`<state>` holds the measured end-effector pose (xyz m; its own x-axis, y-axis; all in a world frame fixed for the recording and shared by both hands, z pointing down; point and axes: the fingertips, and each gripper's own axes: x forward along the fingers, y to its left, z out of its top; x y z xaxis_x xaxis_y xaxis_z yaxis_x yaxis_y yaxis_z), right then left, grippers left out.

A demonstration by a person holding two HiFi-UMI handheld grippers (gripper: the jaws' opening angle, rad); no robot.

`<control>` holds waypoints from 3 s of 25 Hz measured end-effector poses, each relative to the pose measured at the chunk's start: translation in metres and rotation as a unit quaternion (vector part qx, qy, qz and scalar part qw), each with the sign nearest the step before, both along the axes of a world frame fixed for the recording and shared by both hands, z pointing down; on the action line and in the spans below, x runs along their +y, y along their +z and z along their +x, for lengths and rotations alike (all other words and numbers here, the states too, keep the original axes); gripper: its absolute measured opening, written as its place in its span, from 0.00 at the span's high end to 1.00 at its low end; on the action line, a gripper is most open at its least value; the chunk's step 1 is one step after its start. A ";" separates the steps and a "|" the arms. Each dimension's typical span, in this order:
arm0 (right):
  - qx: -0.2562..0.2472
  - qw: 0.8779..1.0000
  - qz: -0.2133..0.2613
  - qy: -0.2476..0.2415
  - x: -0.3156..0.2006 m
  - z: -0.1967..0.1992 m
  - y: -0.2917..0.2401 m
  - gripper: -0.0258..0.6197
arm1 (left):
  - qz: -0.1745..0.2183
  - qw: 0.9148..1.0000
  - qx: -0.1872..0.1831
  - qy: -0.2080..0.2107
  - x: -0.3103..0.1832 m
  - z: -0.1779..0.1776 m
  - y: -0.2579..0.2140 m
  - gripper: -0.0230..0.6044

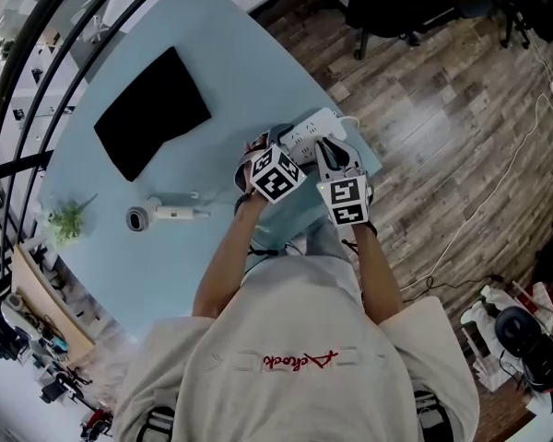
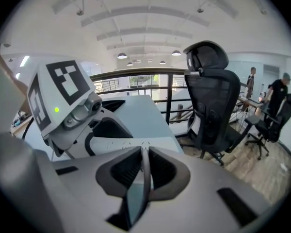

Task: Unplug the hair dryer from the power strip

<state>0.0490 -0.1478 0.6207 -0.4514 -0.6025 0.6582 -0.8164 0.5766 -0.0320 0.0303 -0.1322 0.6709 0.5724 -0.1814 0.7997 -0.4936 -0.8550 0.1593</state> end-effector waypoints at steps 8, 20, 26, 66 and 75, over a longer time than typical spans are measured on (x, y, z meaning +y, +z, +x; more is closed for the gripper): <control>0.002 1.000 -0.003 -0.001 0.004 0.004 -0.001 0.87 | -0.011 1.000 -0.001 0.004 0.002 0.003 0.001 0.28; 0.001 1.000 -0.005 0.009 0.008 0.009 0.000 0.87 | -0.028 1.000 -0.006 0.013 0.007 0.007 0.005 0.28; -0.004 1.000 -0.006 0.008 0.002 0.006 -0.001 0.87 | -0.028 1.000 0.000 -0.010 0.004 0.006 0.005 0.28; -0.001 1.000 -0.002 0.001 0.011 0.013 -0.001 0.88 | -0.027 1.000 -0.007 0.001 0.014 0.012 0.008 0.26; 0.001 1.000 0.004 0.004 0.012 0.013 -0.007 0.88 | -0.027 1.000 -0.013 0.002 0.014 0.011 0.005 0.23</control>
<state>0.0617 -0.1354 0.6132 -0.4452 -0.6112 0.6544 -0.8208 0.5707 -0.0254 0.0413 -0.1183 0.6757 0.5524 -0.1355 0.8225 -0.4947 -0.8475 0.1926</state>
